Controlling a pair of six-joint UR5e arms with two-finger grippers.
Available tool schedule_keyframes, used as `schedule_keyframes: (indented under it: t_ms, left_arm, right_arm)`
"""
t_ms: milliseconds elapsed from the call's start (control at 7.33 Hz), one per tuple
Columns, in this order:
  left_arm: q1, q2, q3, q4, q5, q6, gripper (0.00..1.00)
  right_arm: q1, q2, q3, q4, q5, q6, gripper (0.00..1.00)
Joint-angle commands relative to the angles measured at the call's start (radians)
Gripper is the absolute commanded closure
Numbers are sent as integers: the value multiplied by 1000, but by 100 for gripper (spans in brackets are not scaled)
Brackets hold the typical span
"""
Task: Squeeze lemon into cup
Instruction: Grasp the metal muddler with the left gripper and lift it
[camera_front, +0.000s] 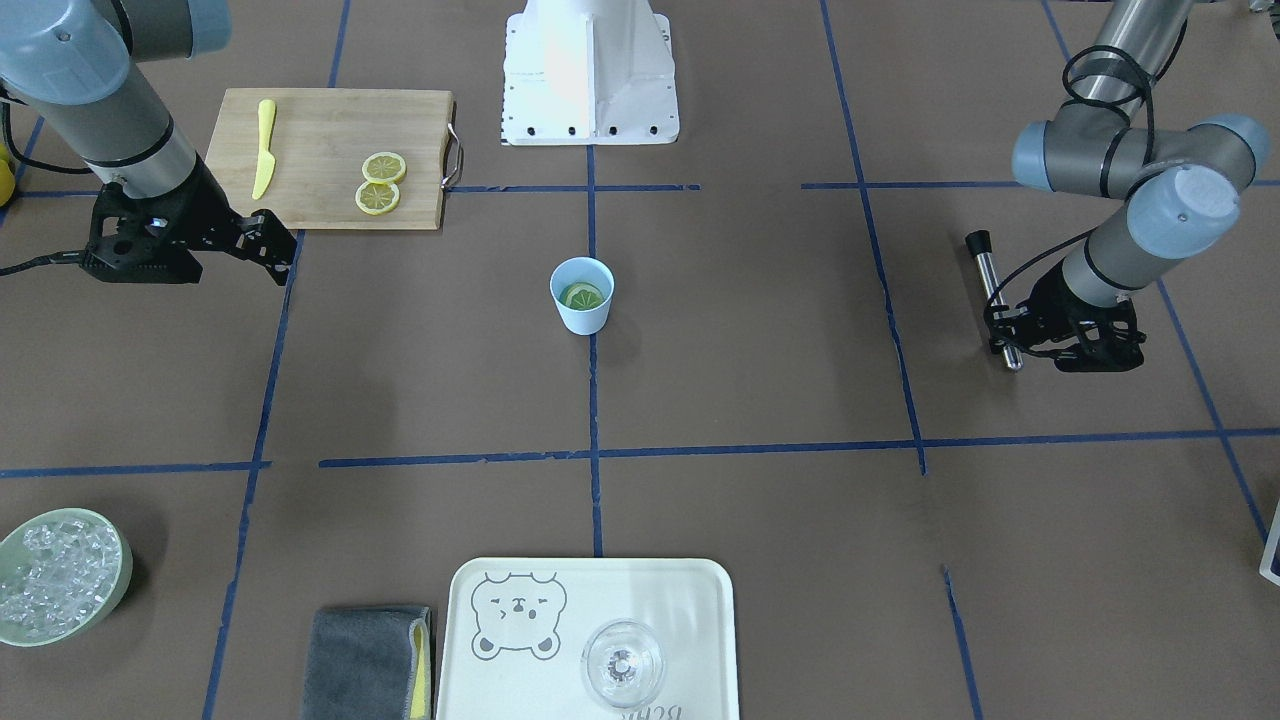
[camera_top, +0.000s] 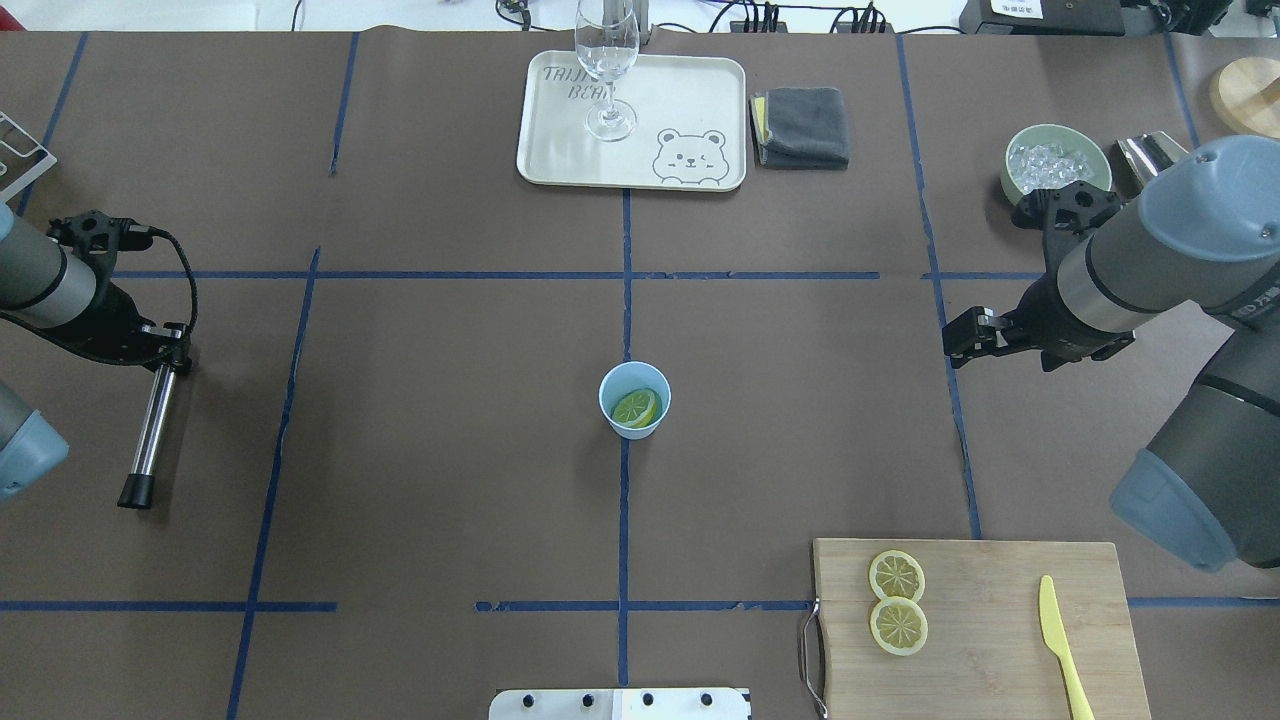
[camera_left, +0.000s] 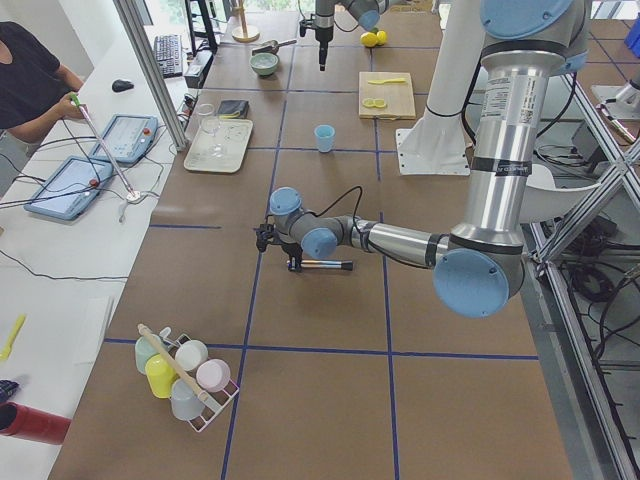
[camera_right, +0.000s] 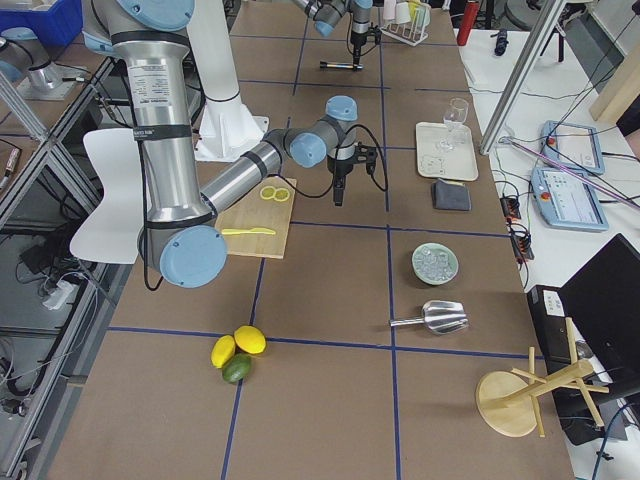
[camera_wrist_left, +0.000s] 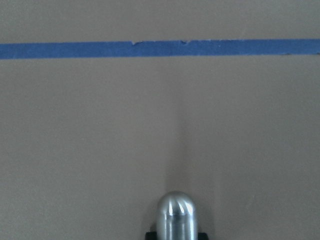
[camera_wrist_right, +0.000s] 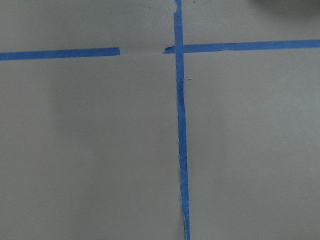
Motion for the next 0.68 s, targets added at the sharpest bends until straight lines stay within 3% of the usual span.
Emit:
schedule_keyframes:
  t_ms: [0, 545]
  left_arm:
    - [5, 10, -82, 5, 10, 2, 100]
    - [55, -58, -386, 91, 13, -14, 100]
  right_arm:
    - [0, 0, 9, 0, 20, 1, 0]
    - [5, -9, 42, 0, 49, 1, 0]
